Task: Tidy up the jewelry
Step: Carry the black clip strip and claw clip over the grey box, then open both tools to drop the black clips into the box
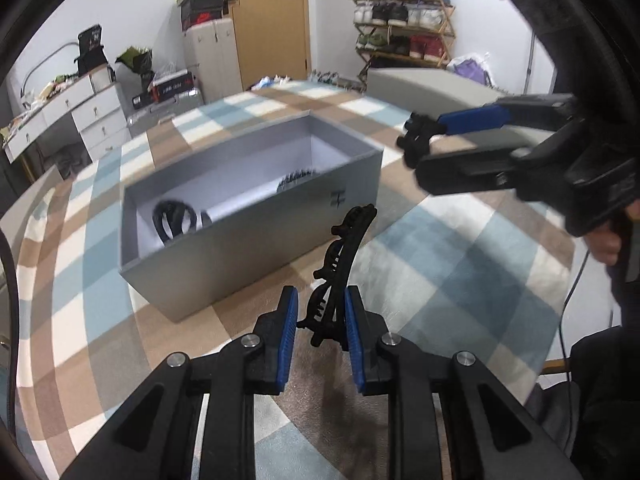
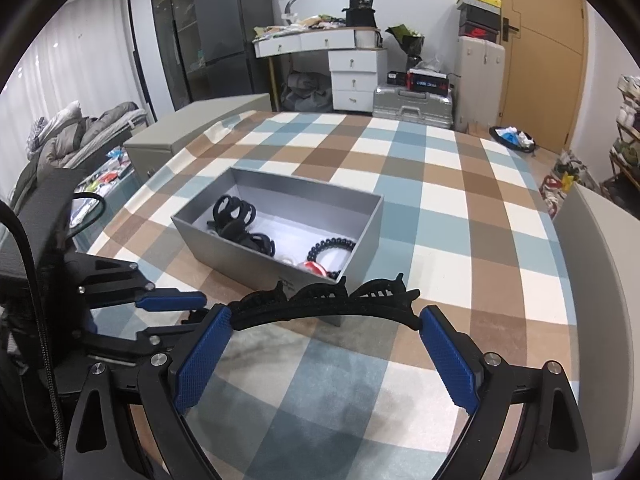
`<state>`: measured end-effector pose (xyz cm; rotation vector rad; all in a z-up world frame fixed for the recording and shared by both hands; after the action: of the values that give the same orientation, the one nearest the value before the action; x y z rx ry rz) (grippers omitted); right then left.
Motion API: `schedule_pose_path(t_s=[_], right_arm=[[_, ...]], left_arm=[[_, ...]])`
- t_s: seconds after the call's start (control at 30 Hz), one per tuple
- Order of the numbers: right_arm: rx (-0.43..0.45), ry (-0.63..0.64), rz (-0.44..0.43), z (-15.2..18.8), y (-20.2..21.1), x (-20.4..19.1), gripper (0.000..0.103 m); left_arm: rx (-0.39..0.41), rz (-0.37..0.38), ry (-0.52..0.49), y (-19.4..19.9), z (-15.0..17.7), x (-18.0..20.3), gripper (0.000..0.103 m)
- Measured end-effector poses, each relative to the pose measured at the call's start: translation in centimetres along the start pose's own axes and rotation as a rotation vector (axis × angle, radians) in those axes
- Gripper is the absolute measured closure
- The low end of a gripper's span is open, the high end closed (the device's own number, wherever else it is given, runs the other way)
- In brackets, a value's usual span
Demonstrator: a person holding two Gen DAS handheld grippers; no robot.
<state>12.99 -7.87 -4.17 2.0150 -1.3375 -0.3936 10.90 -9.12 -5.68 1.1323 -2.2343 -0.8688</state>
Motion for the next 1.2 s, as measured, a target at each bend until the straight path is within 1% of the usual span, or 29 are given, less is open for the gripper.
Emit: schedule_pose_path(t_s=[0.13, 0.3, 0.5, 0.63, 0.73, 0.8, 0.83, 0.9, 0.97, 1.0, 1.03, 1.07, 1.2], right_arm=[[0.051, -0.021, -0.015, -0.8, 0.8, 0.1, 0.008], [0.105, -0.050, -0.027, -1.8, 1.3, 0.0, 0.008], [0.161, -0.092, -0.045, -3.6, 0.5, -0.8, 0.008], [0.151, -0.096, -0.059, -4.2, -1.4, -1.9, 0.008], [0.122, -0.098, -0.063, -4.2, -3.2, -2.4, 0.008], [0.115, -0.125, -0.102, -4.3, -4.1, -2.6, 0.007], [0.130, -0.132, -0.106, -4.5, -4.2, -2.6, 0.006], [0.155, -0.134, -0.078, -4.5, -4.0, -2.2, 0.002], [0.165, -0.138, -0.056, -4.2, -3.6, -1.8, 0.001], [0.168, -0.138, -0.050, -4.0, -3.4, -1.6, 0.001], [0.171, -0.140, -0.039, -3.6, -3.0, -1.3, 0.000], [0.175, -0.141, -0.033, -3.3, -2.7, -1.0, 0.000], [0.173, -0.168, -0.028, -1.9, -1.7, -0.1, 0.000]], left_arm=[[0.060, -0.014, 0.011, 1.6, -1.0, -0.3, 0.085], [0.129, -0.039, 0.058, 3.1, -2.1, -1.9, 0.085], [0.177, -0.077, 0.110, 2.9, -3.4, -4.3, 0.085], [0.199, -0.112, 0.157, 2.3, -4.2, -6.7, 0.085], [0.193, -0.136, 0.182, 1.6, -4.4, -8.2, 0.085], [0.186, -0.149, 0.190, 1.3, -4.4, -8.8, 0.084], [0.179, -0.161, 0.190, 1.3, -4.2, -8.8, 0.084], [0.170, -0.174, 0.184, 1.5, -3.9, -8.6, 0.076], [0.187, -0.185, 0.187, 2.3, -3.5, -8.2, 0.041], [0.217, -0.185, 0.185, 2.9, -3.4, -8.0, 0.033], [0.241, -0.185, 0.183, 3.4, -3.3, -7.7, 0.021], [0.256, -0.190, 0.183, 3.9, -3.2, -7.6, 0.015], [0.274, -0.211, 0.204, 4.9, -2.7, -7.2, 0.012]])
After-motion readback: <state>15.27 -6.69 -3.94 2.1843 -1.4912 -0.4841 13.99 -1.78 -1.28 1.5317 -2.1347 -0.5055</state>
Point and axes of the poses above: each gripper's, at about its wrist camera, not at the fingertips, and y roughly against the way its jaws point, x to its right, z to its underside, the point moved 9 cm from there along -y, roughly the way its jaws point, and after that the axes turned 12 degrees about z, right-handed, at the moved point
